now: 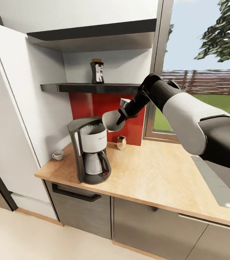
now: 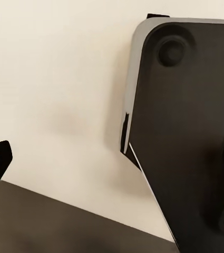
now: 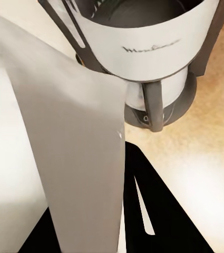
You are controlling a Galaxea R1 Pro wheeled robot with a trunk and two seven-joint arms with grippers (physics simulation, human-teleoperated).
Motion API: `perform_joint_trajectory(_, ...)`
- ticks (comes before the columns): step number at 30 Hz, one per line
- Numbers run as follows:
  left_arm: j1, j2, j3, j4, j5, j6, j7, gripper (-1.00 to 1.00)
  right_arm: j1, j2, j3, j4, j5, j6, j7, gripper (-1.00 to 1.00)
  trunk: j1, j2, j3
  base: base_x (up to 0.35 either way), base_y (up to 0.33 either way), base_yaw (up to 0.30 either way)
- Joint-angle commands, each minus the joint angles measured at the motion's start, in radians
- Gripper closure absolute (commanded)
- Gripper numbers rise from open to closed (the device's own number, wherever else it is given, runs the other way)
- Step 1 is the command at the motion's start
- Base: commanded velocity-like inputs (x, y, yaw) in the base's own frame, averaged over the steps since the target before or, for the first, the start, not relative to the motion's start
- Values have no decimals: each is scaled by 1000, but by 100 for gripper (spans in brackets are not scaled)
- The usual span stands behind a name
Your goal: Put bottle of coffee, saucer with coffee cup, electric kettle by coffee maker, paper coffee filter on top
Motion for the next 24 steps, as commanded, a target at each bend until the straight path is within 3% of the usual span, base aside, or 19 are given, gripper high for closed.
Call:
perform_joint_trajectory(1, 0, 0, -2, -2, 10, 0, 2, -100, -1, 0, 5, -2, 2, 15, 9, 100, 1, -2, -2, 37, 13, 61)
perform_joint_trajectory(12, 0, 0, -3, -2, 10, 1, 2, -100, -1, 0, 5, -3, -24, 15, 12, 100, 1, -2, -2, 6, 2, 9)
perform_joint_trajectory(24, 0, 0, -3, -2, 10, 0, 2, -100, -1, 0, 5, -3, -26, 15, 14, 100, 1, -2, 15, 0, 0, 0)
